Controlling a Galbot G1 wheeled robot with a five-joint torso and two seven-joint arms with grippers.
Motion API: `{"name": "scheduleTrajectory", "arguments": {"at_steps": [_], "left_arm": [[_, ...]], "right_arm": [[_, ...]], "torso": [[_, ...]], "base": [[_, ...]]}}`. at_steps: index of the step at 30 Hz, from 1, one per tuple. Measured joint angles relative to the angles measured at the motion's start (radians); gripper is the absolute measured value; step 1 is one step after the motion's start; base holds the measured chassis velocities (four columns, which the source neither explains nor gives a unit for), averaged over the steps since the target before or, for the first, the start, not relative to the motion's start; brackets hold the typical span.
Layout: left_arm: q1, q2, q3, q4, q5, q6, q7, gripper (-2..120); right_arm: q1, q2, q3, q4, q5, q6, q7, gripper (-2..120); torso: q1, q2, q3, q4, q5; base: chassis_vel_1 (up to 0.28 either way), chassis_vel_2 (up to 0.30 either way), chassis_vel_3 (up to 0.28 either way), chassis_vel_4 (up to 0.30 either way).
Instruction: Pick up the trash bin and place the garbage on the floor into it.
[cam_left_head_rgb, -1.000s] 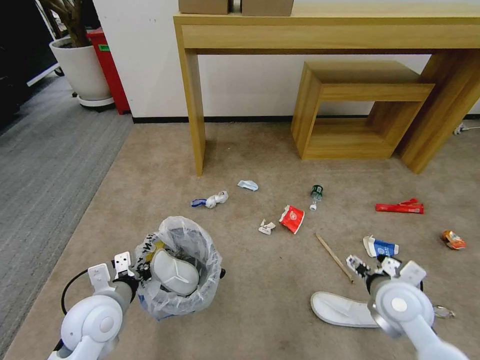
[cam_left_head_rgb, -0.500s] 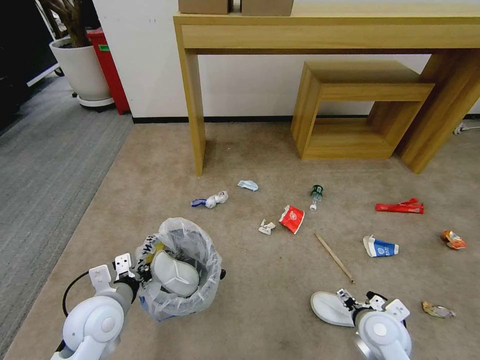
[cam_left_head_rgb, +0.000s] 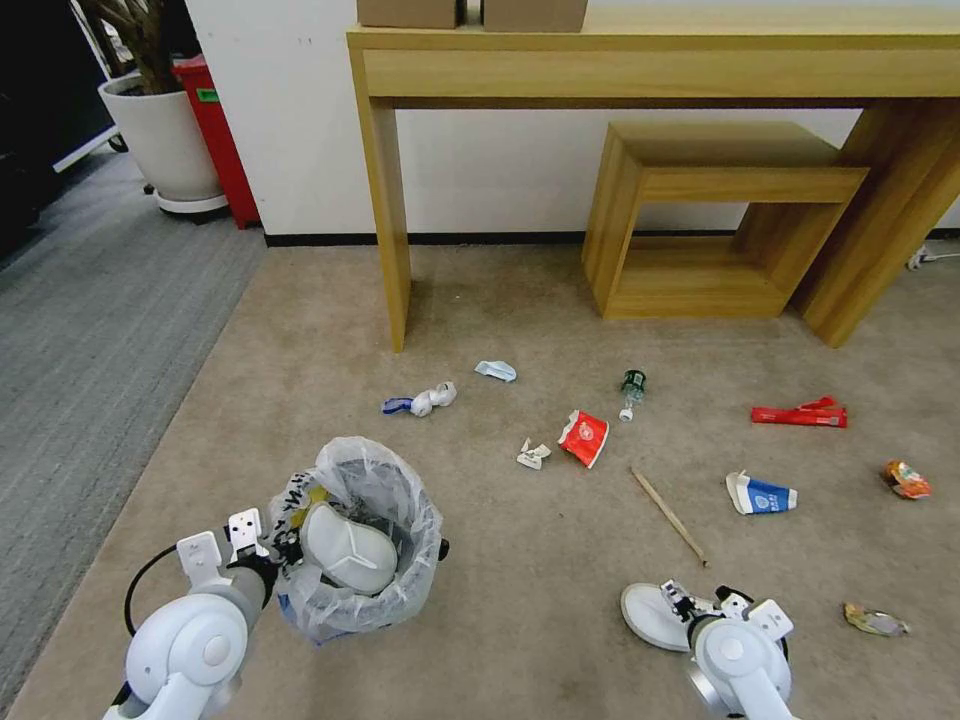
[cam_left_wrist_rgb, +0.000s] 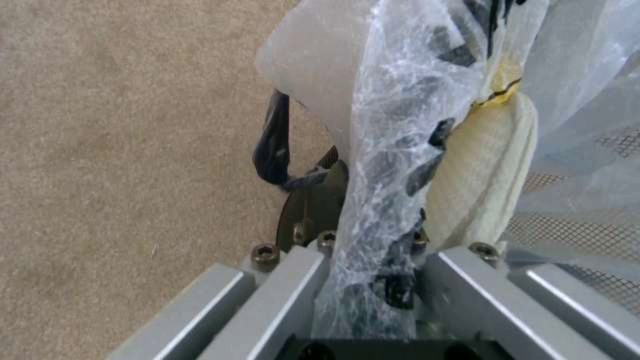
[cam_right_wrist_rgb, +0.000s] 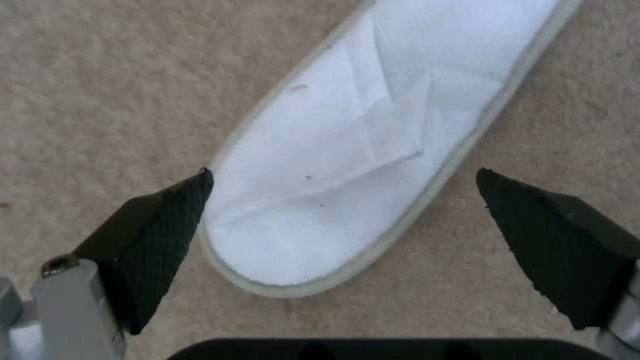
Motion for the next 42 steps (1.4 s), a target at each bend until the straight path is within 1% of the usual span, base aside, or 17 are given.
{"name": "scheduleTrajectory", "arguments": {"at_steps": [14,18,20,23,24,25,26,28,32,35,36,38,39,41,42], "left_arm": [[0.003,-0.004,0.001,0.004,0.000,-0.007,0.003,0],[0.008,-0.005,0.000,0.003,0.002,-0.010,0.007,0],[0.010,-0.005,-0.001,-0.002,0.002,-0.011,0.008,0],[0.011,-0.004,-0.002,-0.006,0.001,-0.012,0.008,0],[0.013,-0.003,-0.002,-0.010,0.001,-0.012,0.009,0],[0.014,-0.002,-0.002,-0.012,0.000,-0.012,0.009,0],[0.014,-0.002,-0.002,-0.012,0.000,-0.012,0.009,0],[0.017,-0.002,-0.003,-0.013,0.000,-0.013,0.011,0],[0.025,-0.004,-0.003,-0.018,0.001,-0.014,0.016,0],[0.028,-0.005,-0.004,-0.019,0.002,-0.016,0.019,0],[0.029,-0.005,-0.005,-0.020,0.003,-0.017,0.020,0],[0.030,-0.005,-0.005,-0.021,0.003,-0.018,0.021,0],[0.032,-0.005,-0.007,-0.023,0.003,-0.019,0.022,0],[0.036,-0.005,-0.009,-0.025,0.005,-0.020,0.023,0],[0.037,-0.005,-0.010,-0.025,0.007,-0.021,0.024,0]], "right_arm": [[0.036,0.007,-0.028,-0.074,-0.055,0.025,-0.042,99],[0.048,0.011,-0.041,-0.092,-0.074,0.030,-0.048,95],[0.050,0.013,-0.046,-0.100,-0.083,0.033,-0.053,90],[0.053,0.015,-0.050,-0.108,-0.090,0.035,-0.054,88],[0.057,0.017,-0.054,-0.119,-0.100,0.039,-0.058,86],[0.059,0.018,-0.058,-0.126,-0.110,0.043,-0.061,82],[0.059,0.018,-0.058,-0.126,-0.110,0.043,-0.061,82],[0.065,0.020,-0.067,-0.139,-0.124,0.045,-0.068,75],[0.079,0.021,-0.081,-0.164,-0.148,0.054,-0.075,72],[0.082,0.022,-0.087,-0.170,-0.158,0.057,-0.080,67],[0.084,0.023,-0.090,-0.174,-0.164,0.059,-0.082,59],[0.086,0.023,-0.092,-0.176,-0.167,0.060,-0.083,58],[0.089,0.023,-0.096,-0.182,-0.175,0.064,-0.085,51],[0.092,0.021,-0.100,-0.184,-0.180,0.066,-0.087,43],[0.093,0.020,-0.100,-0.184,-0.182,0.066,-0.088,36]], "torso": [[0.000,0.000,0.000,0.0000,-0.0001],[0.000,0.000,0.000,0.0000,0.0000],[0.000,0.000,0.000,0.0000,0.0000],[0.000,0.000,0.000,0.0000,0.0000],[0.000,0.000,0.000,0.0000,0.0000],[0.000,0.000,0.000,0.0000,0.0001],[0.000,0.000,0.000,0.0000,0.0001],[0.000,0.000,0.000,-0.0001,0.0000],[0.000,0.000,0.000,0.0000,0.0000],[0.000,0.000,0.000,0.0000,0.0000],[0.000,0.000,0.000,0.0000,-0.0001],[0.000,0.000,0.000,0.0000,-0.0001],[0.000,0.000,0.000,0.0000,0.0000],[0.000,0.000,0.000,0.0000,0.0000],[0.000,0.000,0.000,0.0000,0.0000]], "base": [[0.000,0.000,0.000,0.000],[0.000,0.000,0.000,0.000],[0.000,0.000,0.000,0.000],[0.000,0.000,0.000,0.000],[0.000,0.000,0.000,0.000],[0.000,0.000,0.000,0.000],[0.000,0.000,0.000,0.000],[0.000,0.000,0.000,0.000],[0.000,0.000,0.000,0.000],[0.000,0.000,0.000,0.000],[0.000,0.000,0.000,0.000],[0.000,0.000,0.000,0.000],[0.000,0.000,0.000,0.000],[0.000,0.000,0.000,0.000],[0.000,0.000,0.000,0.000]]}}
